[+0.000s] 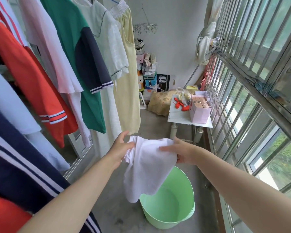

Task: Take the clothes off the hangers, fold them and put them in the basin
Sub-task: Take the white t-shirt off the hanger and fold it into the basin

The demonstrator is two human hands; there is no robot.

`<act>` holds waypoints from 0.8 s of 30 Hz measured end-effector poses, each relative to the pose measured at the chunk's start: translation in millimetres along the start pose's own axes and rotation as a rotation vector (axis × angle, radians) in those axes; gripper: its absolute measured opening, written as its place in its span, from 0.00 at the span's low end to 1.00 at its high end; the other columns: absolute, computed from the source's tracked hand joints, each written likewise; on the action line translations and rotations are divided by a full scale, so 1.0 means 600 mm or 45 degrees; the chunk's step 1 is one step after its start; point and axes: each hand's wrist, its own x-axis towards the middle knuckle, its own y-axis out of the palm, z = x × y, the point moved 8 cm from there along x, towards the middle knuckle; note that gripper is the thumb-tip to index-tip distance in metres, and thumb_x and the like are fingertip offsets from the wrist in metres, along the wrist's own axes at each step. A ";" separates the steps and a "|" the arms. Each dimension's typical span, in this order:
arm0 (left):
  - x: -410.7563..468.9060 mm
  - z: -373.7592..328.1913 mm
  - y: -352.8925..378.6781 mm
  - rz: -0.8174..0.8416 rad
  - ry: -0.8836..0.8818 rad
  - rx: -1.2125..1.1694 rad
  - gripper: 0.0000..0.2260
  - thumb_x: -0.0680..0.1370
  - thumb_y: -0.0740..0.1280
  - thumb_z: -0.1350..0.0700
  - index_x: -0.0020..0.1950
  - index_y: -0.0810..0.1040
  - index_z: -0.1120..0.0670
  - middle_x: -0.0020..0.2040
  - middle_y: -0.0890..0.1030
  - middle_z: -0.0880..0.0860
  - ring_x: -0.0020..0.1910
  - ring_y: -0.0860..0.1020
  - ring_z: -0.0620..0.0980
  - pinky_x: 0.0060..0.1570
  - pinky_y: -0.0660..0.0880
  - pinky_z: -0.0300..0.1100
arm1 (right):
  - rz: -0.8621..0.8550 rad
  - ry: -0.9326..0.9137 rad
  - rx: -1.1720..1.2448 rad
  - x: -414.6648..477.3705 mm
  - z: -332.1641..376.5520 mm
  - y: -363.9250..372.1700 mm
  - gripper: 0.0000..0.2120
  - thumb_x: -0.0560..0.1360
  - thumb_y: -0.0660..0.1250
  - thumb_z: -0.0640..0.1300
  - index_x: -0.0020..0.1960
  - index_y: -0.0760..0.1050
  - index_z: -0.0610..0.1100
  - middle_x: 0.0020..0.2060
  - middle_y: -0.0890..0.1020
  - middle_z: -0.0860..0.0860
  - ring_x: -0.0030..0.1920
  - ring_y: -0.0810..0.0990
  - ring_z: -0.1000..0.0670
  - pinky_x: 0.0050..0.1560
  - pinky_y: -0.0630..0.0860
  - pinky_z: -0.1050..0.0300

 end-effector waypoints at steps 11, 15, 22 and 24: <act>-0.005 -0.008 0.004 0.158 -0.029 -0.213 0.19 0.80 0.56 0.67 0.48 0.84 0.51 0.55 0.82 0.57 0.48 0.77 0.55 0.46 0.68 0.46 | 0.046 -0.368 -0.011 -0.015 0.052 0.012 0.22 0.77 0.52 0.26 0.66 0.74 0.40 0.57 0.79 0.45 0.47 0.80 0.52 0.47 0.78 0.65; -0.007 -0.011 0.019 0.228 -0.035 -0.251 0.11 0.78 0.62 0.67 0.53 0.80 0.55 0.56 0.80 0.57 0.50 0.79 0.52 0.53 0.73 0.47 | 0.019 -0.340 -0.103 -0.014 0.053 0.019 0.22 0.75 0.59 0.26 0.67 0.72 0.37 0.61 0.77 0.41 0.54 0.78 0.46 0.51 0.76 0.64; -0.012 0.015 0.044 0.398 -0.038 0.371 0.41 0.60 0.77 0.62 0.72 0.68 0.53 0.70 0.70 0.49 0.71 0.66 0.48 0.69 0.67 0.47 | -0.144 -0.416 -1.360 0.006 0.042 0.032 0.39 0.68 0.72 0.36 0.74 0.58 0.41 0.60 0.75 0.42 0.61 0.72 0.44 0.50 0.67 0.58; -0.017 0.013 0.051 0.354 -0.015 0.520 0.37 0.63 0.77 0.64 0.71 0.69 0.53 0.66 0.72 0.49 0.66 0.72 0.49 0.59 0.75 0.43 | -0.240 -0.501 -1.439 0.008 0.044 0.027 0.27 0.66 0.70 0.36 0.64 0.70 0.42 0.53 0.79 0.43 0.51 0.75 0.44 0.39 0.62 0.57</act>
